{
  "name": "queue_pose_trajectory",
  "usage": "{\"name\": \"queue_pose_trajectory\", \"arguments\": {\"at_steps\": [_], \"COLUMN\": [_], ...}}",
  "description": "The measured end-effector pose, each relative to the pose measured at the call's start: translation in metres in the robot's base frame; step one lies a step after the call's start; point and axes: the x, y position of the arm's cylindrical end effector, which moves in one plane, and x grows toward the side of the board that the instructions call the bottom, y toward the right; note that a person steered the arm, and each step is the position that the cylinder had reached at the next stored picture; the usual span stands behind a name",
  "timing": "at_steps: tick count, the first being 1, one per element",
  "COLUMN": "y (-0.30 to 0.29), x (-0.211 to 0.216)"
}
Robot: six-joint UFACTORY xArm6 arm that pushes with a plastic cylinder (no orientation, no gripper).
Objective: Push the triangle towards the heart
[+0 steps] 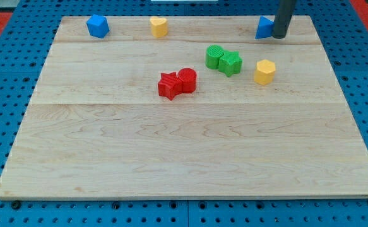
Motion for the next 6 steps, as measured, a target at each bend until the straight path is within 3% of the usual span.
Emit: {"name": "queue_pose_trajectory", "arguments": {"at_steps": [2,4,6], "y": [-0.052,0.025,-0.064], "x": [-0.017,-0.038,-0.054]}}
